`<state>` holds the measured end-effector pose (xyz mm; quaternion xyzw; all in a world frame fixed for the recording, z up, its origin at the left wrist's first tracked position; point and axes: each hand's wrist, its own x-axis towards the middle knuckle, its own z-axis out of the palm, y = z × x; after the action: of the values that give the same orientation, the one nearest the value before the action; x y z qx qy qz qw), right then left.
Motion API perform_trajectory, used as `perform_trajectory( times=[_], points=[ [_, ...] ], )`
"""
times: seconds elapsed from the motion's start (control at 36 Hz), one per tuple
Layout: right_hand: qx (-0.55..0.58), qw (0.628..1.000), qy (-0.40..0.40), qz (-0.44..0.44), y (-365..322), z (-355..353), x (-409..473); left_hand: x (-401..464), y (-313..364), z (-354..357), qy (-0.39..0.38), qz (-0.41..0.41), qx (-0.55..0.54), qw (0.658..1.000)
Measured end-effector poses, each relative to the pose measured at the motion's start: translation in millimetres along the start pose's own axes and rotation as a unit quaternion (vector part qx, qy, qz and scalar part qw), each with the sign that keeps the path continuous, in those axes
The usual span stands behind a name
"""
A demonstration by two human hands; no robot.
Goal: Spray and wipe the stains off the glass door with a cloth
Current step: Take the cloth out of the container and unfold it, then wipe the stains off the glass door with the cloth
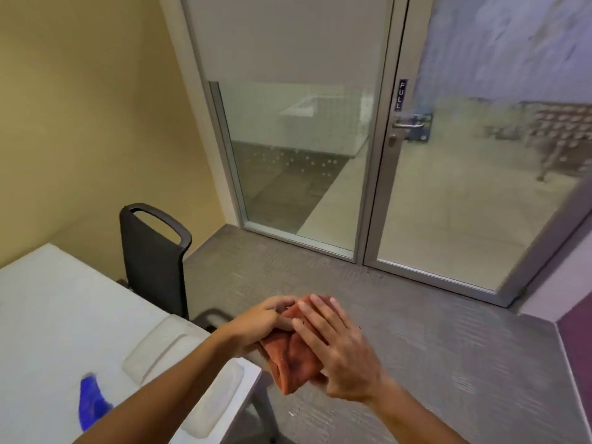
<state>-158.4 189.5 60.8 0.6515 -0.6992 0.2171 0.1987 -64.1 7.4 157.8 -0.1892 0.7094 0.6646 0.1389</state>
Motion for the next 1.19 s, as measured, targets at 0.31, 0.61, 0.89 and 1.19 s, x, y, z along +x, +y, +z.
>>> perform_trajectory(
  times=[0.31,0.61,0.89,1.19],
  points=[
    [-0.107,0.991,0.079,0.034,57,-57,-64,69,30,79,-0.072,0.021,-0.05,0.996],
    [-0.181,0.974,0.065,0.118,98,-110,-109,134,74,131,-0.074,0.079,0.099,0.989],
    [-0.237,0.951,0.07,0.186,166,-133,-133,220,107,176,-0.004,0.216,0.297,0.93],
    [-0.274,0.933,0.069,0.221,289,-128,-118,353,150,150,0.045,0.353,0.591,0.724]
  ],
)
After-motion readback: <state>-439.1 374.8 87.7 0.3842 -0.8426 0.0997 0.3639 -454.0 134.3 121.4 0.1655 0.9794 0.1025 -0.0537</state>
